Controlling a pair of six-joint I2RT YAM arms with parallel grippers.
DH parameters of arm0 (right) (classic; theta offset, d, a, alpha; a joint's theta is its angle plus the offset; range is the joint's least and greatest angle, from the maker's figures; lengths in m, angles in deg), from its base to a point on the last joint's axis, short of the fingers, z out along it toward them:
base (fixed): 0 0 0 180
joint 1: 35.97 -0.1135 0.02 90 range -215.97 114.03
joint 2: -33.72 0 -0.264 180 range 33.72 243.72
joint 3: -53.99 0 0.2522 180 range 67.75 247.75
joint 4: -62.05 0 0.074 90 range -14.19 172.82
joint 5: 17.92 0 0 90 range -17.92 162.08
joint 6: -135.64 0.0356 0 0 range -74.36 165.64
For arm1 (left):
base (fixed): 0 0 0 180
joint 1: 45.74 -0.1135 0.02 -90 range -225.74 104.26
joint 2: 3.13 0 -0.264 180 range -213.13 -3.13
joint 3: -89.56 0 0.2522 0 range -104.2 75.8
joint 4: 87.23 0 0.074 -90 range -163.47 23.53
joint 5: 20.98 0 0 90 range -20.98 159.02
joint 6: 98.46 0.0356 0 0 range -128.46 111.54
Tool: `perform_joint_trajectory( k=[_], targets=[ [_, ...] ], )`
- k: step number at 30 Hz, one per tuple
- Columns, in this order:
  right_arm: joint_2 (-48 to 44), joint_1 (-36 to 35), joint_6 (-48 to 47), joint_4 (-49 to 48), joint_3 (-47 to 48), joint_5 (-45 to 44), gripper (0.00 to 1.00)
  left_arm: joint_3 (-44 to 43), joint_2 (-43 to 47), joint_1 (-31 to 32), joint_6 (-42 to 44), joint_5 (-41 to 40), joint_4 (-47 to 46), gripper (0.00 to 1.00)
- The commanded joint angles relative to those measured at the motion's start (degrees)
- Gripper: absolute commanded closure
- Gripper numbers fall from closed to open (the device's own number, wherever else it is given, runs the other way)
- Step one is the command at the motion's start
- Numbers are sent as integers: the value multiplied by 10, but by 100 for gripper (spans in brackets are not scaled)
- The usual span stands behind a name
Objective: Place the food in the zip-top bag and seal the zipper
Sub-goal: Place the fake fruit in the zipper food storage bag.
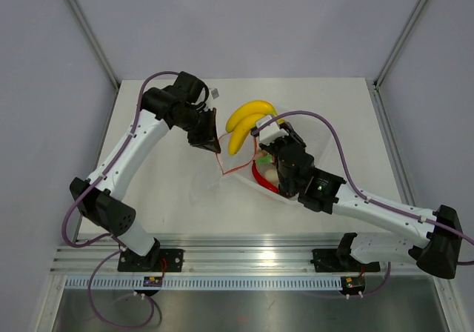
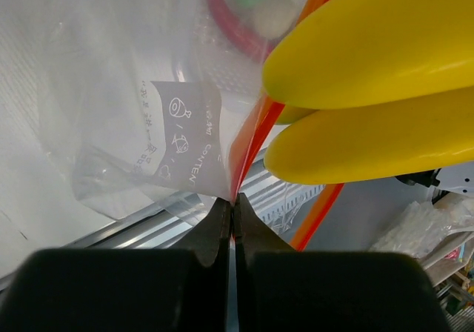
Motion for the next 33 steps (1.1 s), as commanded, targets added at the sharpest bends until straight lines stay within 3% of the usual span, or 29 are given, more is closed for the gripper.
perform_joint_trajectory(
  k=[1, 17, 33],
  targets=[
    [-27, -12, 15, -50, -3, -15, 100, -2, 12, -11, -3, 51, -24, 100],
    [-73, -27, 36, -32, -17, -34, 100, 44, -17, -39, -13, 96, -67, 100],
    [0, -38, 94, 8, -46, -37, 100, 46, 15, -65, -22, 139, -79, 100]
  ],
)
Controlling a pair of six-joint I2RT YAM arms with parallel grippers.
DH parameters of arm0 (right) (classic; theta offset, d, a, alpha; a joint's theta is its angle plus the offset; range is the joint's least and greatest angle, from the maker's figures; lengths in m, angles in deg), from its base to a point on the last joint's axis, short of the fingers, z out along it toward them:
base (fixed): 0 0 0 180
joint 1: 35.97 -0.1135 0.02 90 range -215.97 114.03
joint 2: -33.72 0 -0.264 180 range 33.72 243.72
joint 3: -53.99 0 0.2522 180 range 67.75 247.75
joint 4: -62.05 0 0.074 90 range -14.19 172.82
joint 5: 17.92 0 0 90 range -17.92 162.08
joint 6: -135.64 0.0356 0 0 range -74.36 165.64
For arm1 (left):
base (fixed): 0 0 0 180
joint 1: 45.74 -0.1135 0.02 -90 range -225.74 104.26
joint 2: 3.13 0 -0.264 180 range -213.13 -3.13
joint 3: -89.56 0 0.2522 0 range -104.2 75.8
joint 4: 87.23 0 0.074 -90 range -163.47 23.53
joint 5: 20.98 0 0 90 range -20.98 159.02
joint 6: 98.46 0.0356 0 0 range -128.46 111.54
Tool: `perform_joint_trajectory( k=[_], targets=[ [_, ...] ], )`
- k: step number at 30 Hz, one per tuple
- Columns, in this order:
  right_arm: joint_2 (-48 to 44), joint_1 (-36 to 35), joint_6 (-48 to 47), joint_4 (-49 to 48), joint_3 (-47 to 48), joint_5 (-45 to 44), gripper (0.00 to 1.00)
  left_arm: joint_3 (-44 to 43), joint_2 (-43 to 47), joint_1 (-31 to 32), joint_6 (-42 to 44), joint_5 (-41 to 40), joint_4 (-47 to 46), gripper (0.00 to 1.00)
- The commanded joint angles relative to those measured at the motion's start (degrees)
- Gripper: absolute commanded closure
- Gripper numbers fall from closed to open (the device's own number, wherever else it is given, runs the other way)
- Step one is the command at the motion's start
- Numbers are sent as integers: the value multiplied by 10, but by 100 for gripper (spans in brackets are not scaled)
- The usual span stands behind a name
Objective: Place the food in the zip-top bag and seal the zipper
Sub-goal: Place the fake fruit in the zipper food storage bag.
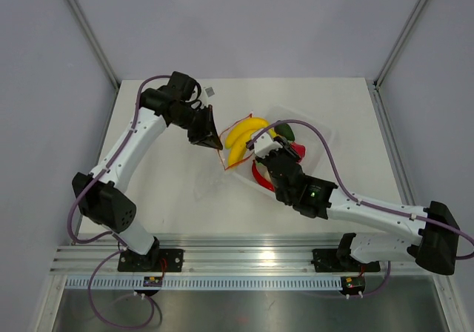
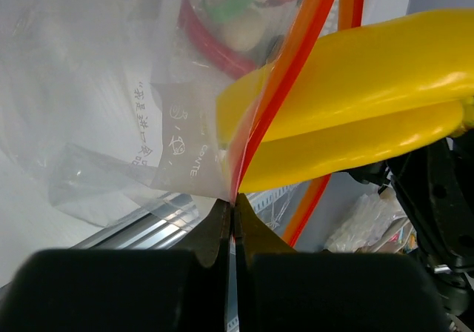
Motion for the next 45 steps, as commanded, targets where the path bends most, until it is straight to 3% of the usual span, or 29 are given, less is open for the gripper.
perform_joint_trajectory(
  k=[1, 4, 10, 17, 22, 27, 28, 29, 33, 38, 41, 44, 45],
  targets=[
    [-11, -10, 34, -16, 3, -17, 100, -1, 27, -16, -4, 39, -15, 100],
    [-7, -17, 42, 20, 21, -7, 100, -3, 31, -17, -4, 46, -19, 100],
    [54, -24, 94, 209, 140, 91, 100, 2, 56, -17, 1, 54, -39, 100],
    [93, -32, 127, 278, 221, 174, 97, 30, 69, -17, 3, 64, -49, 100],
    [168, -32, 162, 448, 356, 215, 96, 31, 76, -16, 4, 76, -61, 100],
    [239, -31, 181, 542, 445, 237, 94, 49, 93, -16, 7, 89, -88, 100],
    [244, -31, 188, 554, 455, 231, 89, 55, 98, -16, 7, 90, -100, 100],
    [248, -32, 198, 557, 463, 227, 64, 60, 104, -16, 7, 92, -104, 100],
    [213, -31, 231, 503, 452, 200, 41, 78, 110, -16, 9, 89, -111, 100],
    [115, -30, 270, 436, 406, 174, 26, 88, 118, -16, 6, 82, -128, 100],
    [69, -17, 345, 425, 372, 148, 21, 95, 127, -17, -1, 82, -147, 100],
    [37, 42, 453, 465, 349, 188, 22, 99, 132, -18, -4, 69, -155, 100],
    [32, 67, 504, 480, 333, 243, 22, 100, 134, -17, -5, 66, -155, 100]
  ],
)
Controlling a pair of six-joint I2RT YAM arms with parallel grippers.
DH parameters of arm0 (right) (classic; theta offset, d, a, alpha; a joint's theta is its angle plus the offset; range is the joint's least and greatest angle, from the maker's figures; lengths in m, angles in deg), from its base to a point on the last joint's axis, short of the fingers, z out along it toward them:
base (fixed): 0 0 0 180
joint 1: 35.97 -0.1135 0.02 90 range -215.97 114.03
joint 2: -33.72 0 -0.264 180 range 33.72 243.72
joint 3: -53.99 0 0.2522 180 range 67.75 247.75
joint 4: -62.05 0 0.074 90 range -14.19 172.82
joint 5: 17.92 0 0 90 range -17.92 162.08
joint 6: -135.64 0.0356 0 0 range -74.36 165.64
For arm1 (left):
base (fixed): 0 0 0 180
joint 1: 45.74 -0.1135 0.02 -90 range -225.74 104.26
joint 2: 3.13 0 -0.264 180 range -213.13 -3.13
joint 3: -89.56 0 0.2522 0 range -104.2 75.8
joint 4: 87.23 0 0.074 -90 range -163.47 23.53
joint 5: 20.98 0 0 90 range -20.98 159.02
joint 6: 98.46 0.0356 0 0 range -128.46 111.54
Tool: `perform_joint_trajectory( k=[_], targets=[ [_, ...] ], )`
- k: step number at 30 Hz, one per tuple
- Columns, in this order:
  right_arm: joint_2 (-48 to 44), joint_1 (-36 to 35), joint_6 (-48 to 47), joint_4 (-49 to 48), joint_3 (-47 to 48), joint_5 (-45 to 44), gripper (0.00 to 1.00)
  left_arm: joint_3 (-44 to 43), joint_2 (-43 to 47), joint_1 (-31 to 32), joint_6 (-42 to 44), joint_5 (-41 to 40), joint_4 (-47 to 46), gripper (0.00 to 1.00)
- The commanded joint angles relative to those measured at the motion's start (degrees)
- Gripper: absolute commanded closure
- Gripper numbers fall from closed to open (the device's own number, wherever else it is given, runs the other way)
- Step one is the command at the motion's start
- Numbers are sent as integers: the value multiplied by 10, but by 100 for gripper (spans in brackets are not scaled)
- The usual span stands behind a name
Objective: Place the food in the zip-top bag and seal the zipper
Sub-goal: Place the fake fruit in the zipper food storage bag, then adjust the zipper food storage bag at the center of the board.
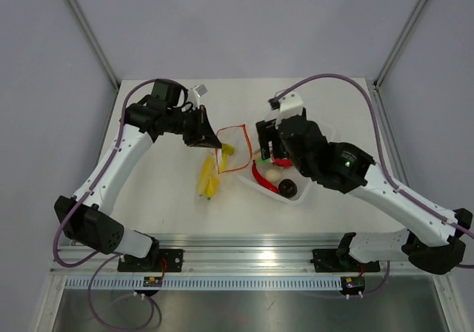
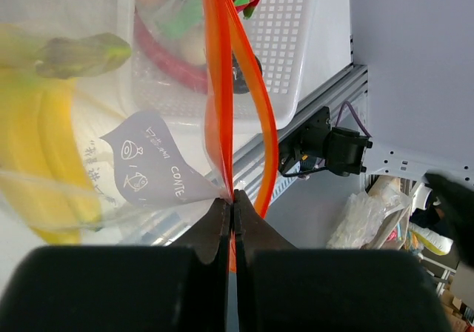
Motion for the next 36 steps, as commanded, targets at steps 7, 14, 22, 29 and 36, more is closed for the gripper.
perform_joint_trajectory(
  k=[7, 14, 22, 29, 36],
  targets=[
    [11, 111, 215, 6, -62, 188, 20, 9, 40, 0, 2, -3, -49, 100],
    [76, 127, 273, -59, -51, 268, 19, 36, 52, 0, 11, 0, -59, 100],
    [173, 133, 293, -82, -34, 339, 81, 35, 52, 0, 16, -19, -60, 100],
    [215, 134, 270, -78, 43, 273, 100, -64, 24, 0, 69, -180, 19, 100],
    [272, 172, 255, -85, 116, 292, 100, -71, 20, 0, 68, -194, 23, 100]
  ],
)
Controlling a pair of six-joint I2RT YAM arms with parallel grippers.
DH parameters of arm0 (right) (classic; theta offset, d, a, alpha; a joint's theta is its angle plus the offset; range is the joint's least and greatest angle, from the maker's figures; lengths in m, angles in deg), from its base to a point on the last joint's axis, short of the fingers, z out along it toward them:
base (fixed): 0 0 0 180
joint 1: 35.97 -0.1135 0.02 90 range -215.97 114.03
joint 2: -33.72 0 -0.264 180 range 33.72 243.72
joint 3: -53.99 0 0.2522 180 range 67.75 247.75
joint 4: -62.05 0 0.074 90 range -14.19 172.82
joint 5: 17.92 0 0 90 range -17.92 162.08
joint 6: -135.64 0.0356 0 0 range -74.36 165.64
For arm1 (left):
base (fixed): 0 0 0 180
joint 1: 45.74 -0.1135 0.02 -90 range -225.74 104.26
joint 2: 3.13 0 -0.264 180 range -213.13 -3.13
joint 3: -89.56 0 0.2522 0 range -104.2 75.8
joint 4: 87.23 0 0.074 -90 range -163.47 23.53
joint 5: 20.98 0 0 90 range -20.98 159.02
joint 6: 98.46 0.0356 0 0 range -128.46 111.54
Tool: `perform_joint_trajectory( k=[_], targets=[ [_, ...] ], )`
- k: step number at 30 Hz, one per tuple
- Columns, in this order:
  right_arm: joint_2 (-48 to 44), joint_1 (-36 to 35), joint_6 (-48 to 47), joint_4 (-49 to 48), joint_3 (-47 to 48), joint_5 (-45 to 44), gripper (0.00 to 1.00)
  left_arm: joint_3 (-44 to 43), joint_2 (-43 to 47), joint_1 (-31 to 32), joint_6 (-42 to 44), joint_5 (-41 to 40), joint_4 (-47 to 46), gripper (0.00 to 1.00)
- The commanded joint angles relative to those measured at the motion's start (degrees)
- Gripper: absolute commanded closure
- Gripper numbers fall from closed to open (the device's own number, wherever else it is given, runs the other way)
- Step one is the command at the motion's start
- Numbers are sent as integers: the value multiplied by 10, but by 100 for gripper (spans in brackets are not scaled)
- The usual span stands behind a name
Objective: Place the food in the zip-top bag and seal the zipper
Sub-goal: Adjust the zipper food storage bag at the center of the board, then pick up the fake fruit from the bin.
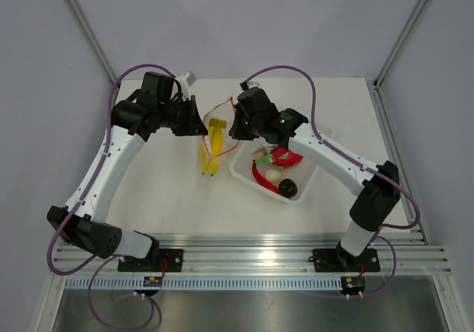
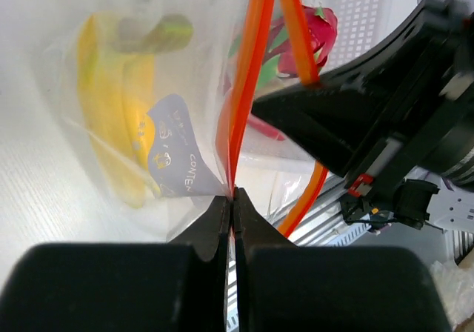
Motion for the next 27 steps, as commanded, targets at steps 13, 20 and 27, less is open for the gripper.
perform_joint_trajectory(
  k=[13, 20, 27],
  targets=[
    [-78, 27, -134, -45, -43, -5, 16, 70, -28, -1, 20, -36, -73, 100],
    [-160, 27, -284, -33, -141, -212, 19, 19, -35, -1, 24, -46, -44, 100],
    [-176, 27, -459, -78, -264, -226, 20, -33, -57, -1, 37, -88, 3, 100]
  ],
)
